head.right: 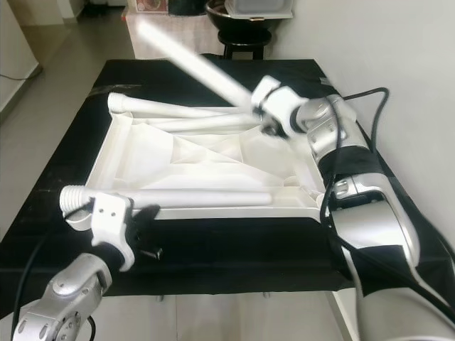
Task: Building children table
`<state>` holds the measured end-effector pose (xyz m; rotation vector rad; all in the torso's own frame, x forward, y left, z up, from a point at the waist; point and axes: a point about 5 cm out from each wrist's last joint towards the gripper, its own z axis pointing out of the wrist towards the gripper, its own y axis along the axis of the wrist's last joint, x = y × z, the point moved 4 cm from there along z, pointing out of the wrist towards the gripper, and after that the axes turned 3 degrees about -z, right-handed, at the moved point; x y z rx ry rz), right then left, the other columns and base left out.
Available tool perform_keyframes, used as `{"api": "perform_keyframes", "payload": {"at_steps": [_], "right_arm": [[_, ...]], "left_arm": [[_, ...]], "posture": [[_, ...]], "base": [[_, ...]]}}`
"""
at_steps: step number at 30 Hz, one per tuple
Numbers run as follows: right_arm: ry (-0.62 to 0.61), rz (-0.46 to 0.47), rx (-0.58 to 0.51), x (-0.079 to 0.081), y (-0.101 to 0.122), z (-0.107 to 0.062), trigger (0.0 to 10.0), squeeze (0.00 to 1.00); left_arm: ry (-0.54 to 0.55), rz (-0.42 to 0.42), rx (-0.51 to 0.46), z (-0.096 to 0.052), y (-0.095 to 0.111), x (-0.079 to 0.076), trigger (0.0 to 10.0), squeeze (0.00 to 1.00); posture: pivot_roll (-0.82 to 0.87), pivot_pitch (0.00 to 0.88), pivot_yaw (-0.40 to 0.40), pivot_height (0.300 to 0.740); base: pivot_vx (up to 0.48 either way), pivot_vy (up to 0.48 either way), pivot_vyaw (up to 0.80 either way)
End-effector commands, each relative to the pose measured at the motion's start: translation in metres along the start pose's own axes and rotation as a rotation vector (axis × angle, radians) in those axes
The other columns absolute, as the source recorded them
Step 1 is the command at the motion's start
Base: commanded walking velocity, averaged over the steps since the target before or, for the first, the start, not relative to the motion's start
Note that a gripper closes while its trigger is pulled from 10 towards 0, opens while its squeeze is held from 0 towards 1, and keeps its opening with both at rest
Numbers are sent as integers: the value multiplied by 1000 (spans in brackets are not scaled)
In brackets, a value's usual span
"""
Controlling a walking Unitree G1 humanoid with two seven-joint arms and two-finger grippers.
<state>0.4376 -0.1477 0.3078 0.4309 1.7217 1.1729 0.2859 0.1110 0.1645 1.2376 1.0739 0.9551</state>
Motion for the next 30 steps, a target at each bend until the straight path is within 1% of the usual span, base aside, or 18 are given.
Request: {"api": "perform_keyframes", "payload": {"at_steps": [1, 2, 3, 4, 5, 6, 7, 8, 10, 11, 12, 13, 14, 15, 17, 22, 27, 30], "right_arm": [[-12, 82, -156, 3, 18, -2, 10000, 0], [20, 191, -230, 15, 22, -1, 10000, 0], [50, 289, -272, 27, 22, -1, 10000, 0], [50, 289, -272, 27, 22, -1, 10000, 0], [122, 369, -310, 51, 19, -2, 10000, 0], [204, 443, -334, 79, 13, -6, 10000, 0], [254, 483, -348, 97, 10, -9, 10000, 0], [254, 483, -348, 97, 10, -9, 10000, 0], [315, 518, -374, 119, 6, -17, 10000, 0], [315, 518, -374, 119, 6, -17, 10000, 0], [354, 543, -401, 136, 2, -26, 10000, 0], [354, 543, -401, 136, 2, -26, 10000, 0], [376, 546, -411, 143, 3, -31, 10000, 0], [376, 546, -411, 143, 3, -31, 10000, 0], [402, 538, -411, 148, 3, -36, 10000, 0], [412, 539, -420, 149, 6, -40, 10000, 0], [453, 518, -443, 149, 12, -49, 10000, 0], [478, 476, -432, 150, 12, -54, 10000, 0]], "left_arm": [[49, 18, -17, 0, 1, 8, 10000, 0], [71, 39, -27, 0, 3, 11, 10000, 0], [63, 37, -32, 0, 4, 11, 10000, 0], [63, 37, -32, 0, 4, 11, 10000, 0], [43, 30, -42, -1, 5, 10, 10000, 0], [24, 14, -51, -4, 6, 8, 10000, 0], [11, 2, -56, -5, 6, 8, 10000, 0], [11, 2, -56, -5, 6, 8, 10000, 0], [1, -21, -58, -8, 5, 7, 10000, 0], [1, -21, -58, -8, 5, 7, 10000, 0], [-26, -44, -45, -10, 1, 4, 10000, 0], [-26, -44, -45, -10, 1, 4, 10000, 0], [-39, -50, -38, -11, -2, 3, 10000, 0], [-39, -50, -38, -11, -2, 3, 10000, 0], [-68, -58, -29, -11, -5, -3, 10000, 0], [-83, -60, -28, -11, -6, -5, 10000, 0], [-106, -66, -28, -11, -5, -8, 10000, 0], [-149, -68, -4, -13, -9, -14, 10000, 0]], "posture": [[-90, 82, -11, 740], [-89, 81, -11, 740], [-89, 81, -11, 740], [-89, 81, -11, 740], [-80, 79, -11, 740], [-75, 73, -7, 740], [-75, 73, -7, 740], [-75, 73, -7, 740], [-74, 64, 4, 740], [-74, 64, 4, 740], [-74, 57, 8, 740], [-74, 57, 8, 740], [-76, 53, 9, 740], [-76, 53, 9, 740], [-76, 46, 9, 740], [-75, 42, 10, 740], [-71, 46, 12, 740], [-72, 49, 15, 740]], "base": [[0, 0, 0], [0, 0, 0], [0, 0, 0], [0, 0, 0], [0, 0, 0], [0, 0, 0], [0, 0, 0], [0, 0, 0], [0, -126, 0], [0, -251, 0], [0, -461, 0], [0, -461, 0], [0, -461, 0], [0, -461, 0], [0, -463, 0], [0, -468, 0], [0, -472, 0], [0, 0, 0]]}}
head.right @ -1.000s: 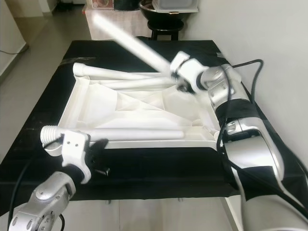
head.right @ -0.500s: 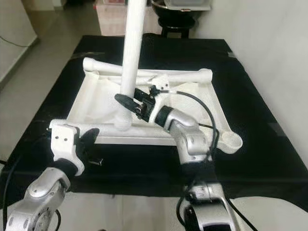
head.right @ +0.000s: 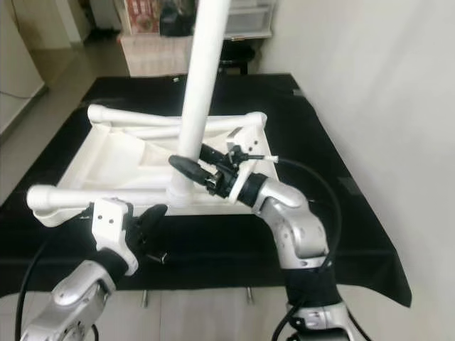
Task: Building children table
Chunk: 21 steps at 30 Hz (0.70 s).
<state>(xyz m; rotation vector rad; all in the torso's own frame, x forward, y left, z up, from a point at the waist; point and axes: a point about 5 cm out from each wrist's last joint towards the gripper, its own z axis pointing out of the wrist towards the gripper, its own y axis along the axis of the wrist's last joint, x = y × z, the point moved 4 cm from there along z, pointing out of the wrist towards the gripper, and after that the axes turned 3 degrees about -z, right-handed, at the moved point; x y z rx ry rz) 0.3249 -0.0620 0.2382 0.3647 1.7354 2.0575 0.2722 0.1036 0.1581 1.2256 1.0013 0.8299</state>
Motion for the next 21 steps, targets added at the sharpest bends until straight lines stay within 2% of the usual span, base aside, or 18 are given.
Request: {"api": "perform_keyframes", "payload": {"at_steps": [1, 7, 10, 13, 15, 17, 19, 20, 21], "right_arm": [[31, -29, -7, 4, 6, -2, 10000, 0], [0, -92, 59, -3, -1, -1, 10000, 0], [-48, -116, 85, -12, -4, 4, 10000, 0], [-141, -158, 101, -28, -6, 12, 10000, 0], [-164, -163, 105, -33, -6, 13, 10000, 0], [-212, -167, 120, -44, -7, 14, 10000, 0], [-268, -186, 178, -64, -13, 13, 10000, 0], [-312, -199, 216, -77, -15, 10, 10000, 0], [-312, -199, 216, -77, -15, 10, 10000, 0]], "left_arm": [[-40, -1, 19, -1, -3, -6, 10000, 0], [-15, 11, 45, -1, -7, -1, 10000, 0], [26, 45, 50, -3, -8, 6, 10000, 0], [87, 107, 41, -5, -6, 17, 10000, 0], [95, 121, 38, -5, -6, 18, 10000, 0], [96, 126, 33, -5, -5, 18, 10000, 0], [82, 148, 30, -6, -4, 16, 10000, 0], [88, 212, 31, -7, -4, 16, 10000, 0], [88, 212, 31, -7, -4, 16, 10000, 0]], "posture": [[-73, 53, 17, 740], [-76, 63, 17, 740], [-70, 76, 12, 740], [-67, 85, 9, 740], [-64, 89, 7, 740], [-59, 97, 2, 740], [-57, 110, 2, 740], [-55, 123, 0, 740], [-55, 123, 0, 740]], "base": [[0, 0, 0], [0, 0, 0], [0, 0, 0], [0, 0, 0], [0, 0, 0], [0, 0, 0], [0, 0, 0], [0, 0, 0], [0, 0, 0]]}}
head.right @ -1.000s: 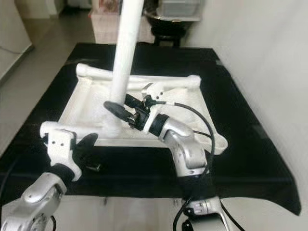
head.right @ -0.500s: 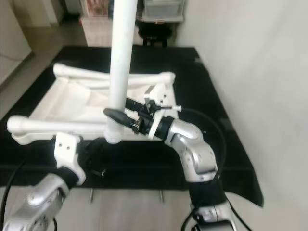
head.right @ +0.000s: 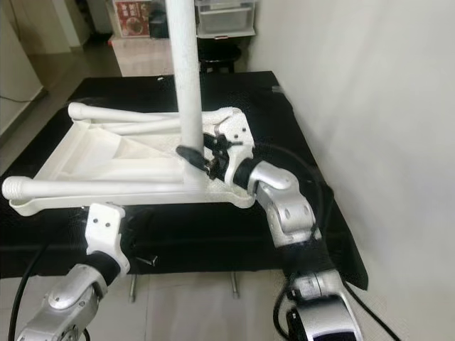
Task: Building children table
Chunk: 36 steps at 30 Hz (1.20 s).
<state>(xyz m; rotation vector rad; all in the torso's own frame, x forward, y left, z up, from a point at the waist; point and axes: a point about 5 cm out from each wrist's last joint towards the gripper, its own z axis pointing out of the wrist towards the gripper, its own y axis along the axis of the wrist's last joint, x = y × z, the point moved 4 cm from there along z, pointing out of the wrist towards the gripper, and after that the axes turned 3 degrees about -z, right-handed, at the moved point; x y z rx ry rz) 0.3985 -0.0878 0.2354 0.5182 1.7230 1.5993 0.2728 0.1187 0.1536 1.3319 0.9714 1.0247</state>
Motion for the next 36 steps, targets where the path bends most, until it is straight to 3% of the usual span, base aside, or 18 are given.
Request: {"api": "perform_keyframes", "payload": {"at_steps": [1, 3, 5, 10, 15, 18, 20, 25, 36], "right_arm": [[-38, -14, 35, -9, -8, 1, 10000, 0], [-97, 39, 33, -27, -7, 0, 10000, 0], [-115, 79, -3, -38, -1, -1, 10000, 0], [-98, 130, -64, -42, 7, -3, 10000, 0], [73, 154, -211, -38, 22, -18, 10000, 0], [121, 27, -124, -44, 10, -34, 10000, 0], [122, 1, -96, -48, 7, -38, 10000, 0], [75, -4, -59, -71, 4, -56, 10000, 0], [58, -14, -9, -75, -15, -70, 10000, 0]], "left_arm": [[12, 67, 6, -3, -2, 2, 10000, 0], [21, 127, 0, -4, -1, 3, 10000, 0], [21, 113, 1, -5, 0, 3, 10000, 0], [19, 90, -6, -7, 2, 1, 10000, 0], [34, 72, -12, -13, 7, 1, 10000, 0], [31, 85, -16, -17, 9, 0, 10000, 0], [30, 87, -15, -19, 9, 0, 10000, 0], [21, 89, -7, -22, 9, -1, 10000, 0], [13, 84, 2, -25, 10, 0, 10000, 0]], "posture": [[-54, 126, -1, 740], [-51, 139, -2, 740], [-47, 154, -2, 740], [-41, 176, -3, 740], [-29, 219, 11, 740], [-21, 242, 28, 740], [-21, 242, 28, 740], [-16, 261, 38, 740], [-17, 270, 54, 740]], "base": [[0, 0, 0], [0, 0, 0], [0, 0, 0], [0, 0, 0], [0, 0, 0], [0, 0, 0], [0, 0, 0], [0, 0, 0], [0, 0, 0]]}}
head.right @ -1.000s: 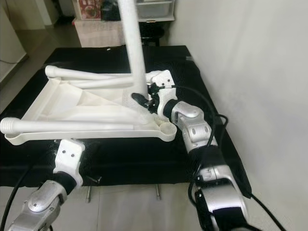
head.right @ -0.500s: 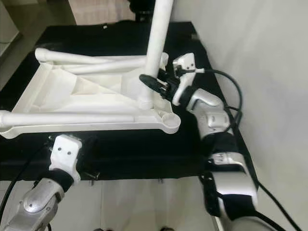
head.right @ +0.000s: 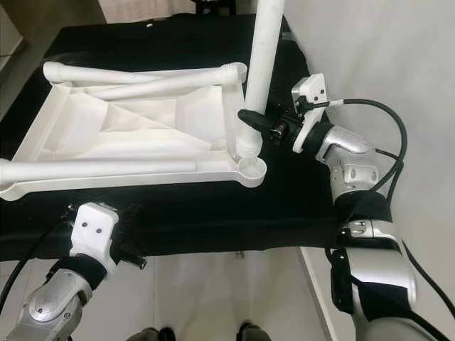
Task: Building children table
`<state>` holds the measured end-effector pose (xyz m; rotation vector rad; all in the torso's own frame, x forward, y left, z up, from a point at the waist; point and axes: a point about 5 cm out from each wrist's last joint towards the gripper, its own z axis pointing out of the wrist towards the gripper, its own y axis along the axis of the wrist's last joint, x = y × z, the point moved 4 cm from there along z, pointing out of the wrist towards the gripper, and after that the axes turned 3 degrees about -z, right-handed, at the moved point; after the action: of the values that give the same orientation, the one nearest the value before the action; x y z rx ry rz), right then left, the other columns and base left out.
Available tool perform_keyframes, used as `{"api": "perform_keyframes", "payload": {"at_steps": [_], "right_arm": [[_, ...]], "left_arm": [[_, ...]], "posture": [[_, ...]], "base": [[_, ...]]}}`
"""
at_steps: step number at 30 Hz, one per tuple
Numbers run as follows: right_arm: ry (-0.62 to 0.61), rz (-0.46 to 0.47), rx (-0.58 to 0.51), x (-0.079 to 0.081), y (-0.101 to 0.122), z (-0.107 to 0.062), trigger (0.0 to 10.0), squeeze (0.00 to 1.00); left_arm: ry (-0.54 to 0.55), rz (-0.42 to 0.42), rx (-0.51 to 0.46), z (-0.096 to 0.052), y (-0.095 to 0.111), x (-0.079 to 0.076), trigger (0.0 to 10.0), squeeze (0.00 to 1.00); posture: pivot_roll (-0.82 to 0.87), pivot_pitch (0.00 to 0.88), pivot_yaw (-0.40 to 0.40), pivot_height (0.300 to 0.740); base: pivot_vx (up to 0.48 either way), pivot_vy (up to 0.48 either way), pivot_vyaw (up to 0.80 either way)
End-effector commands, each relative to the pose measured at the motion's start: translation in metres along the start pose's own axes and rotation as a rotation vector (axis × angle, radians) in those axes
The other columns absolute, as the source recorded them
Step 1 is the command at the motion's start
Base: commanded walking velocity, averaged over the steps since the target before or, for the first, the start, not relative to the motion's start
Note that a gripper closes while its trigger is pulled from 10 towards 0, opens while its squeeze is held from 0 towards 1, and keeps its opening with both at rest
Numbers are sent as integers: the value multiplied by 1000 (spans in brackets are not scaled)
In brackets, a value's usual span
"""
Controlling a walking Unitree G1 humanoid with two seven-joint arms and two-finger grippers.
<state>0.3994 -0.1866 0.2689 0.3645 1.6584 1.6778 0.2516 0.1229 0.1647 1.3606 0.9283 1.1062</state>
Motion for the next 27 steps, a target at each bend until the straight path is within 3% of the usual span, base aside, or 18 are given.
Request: {"api": "perform_keyframes", "payload": {"at_steps": [1, 11, 15, 19, 22, 27], "right_arm": [[-31, 41, 125, 2, -35, -10, 10000, 0], [-107, 37, 110, -21, -26, -30, 10000, 0], [-106, 37, 102, -23, -24, -34, 10000, 0], [26, 61, 56, -10, -17, -40, 10000, 0], [31, 61, 39, -10, -13, -40, 10000, 0], [3, 85, -149, -22, 27, -38, 10000, 0]], "left_arm": [[-11, 4, 18, -4, -2, 1, 10000, 0], [-31, 6, 12, -5, 2, -1, 10000, 0], [-31, 4, 6, -4, 5, -2, 10000, 0], [-22, 5, 0, -3, 7, 1, 10000, 0], [-21, 6, 1, -4, 7, 2, 10000, 0], [-27, 7, 6, -3, 6, 0, 10000, 0]], "posture": [[-11, 268, 58, 740], [-10, 277, 57, 740], [-9, 279, 58, 740], [-11, 285, 61, 740], [-12, 285, 64, 740], [-14, 277, 66, 740]], "base": [[0, 0, 0], [0, 0, 0], [0, 0, 0], [0, 0, 0], [0, 0, 0], [0, 0, 0]]}}
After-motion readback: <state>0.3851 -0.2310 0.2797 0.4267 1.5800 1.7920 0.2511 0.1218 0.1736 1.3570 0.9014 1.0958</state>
